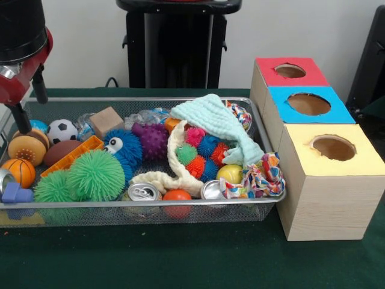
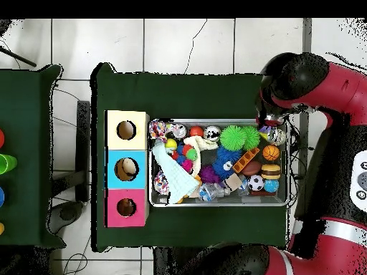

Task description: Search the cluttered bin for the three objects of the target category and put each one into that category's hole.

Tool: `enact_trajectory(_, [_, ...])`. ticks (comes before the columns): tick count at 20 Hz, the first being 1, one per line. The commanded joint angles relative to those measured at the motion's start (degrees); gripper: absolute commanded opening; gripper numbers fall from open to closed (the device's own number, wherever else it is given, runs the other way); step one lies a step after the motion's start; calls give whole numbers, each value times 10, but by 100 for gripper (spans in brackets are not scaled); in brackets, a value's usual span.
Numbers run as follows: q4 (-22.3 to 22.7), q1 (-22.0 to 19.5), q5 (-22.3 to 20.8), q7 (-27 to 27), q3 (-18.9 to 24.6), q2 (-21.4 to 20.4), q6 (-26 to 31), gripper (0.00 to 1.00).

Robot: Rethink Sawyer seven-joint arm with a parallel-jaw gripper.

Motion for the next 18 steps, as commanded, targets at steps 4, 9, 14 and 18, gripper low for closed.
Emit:
enact_trajectory(4, [35,12,-37,-104,55,2,15,100])
enact_trajectory(9, [-7,10,-36,-132,78,37,44,100])
enact_trajectory(14, [-35,15,-48,-134,84,56,46,100])
enact_trajectory(18, [-59,21,-49,-133,91,68,65,100])
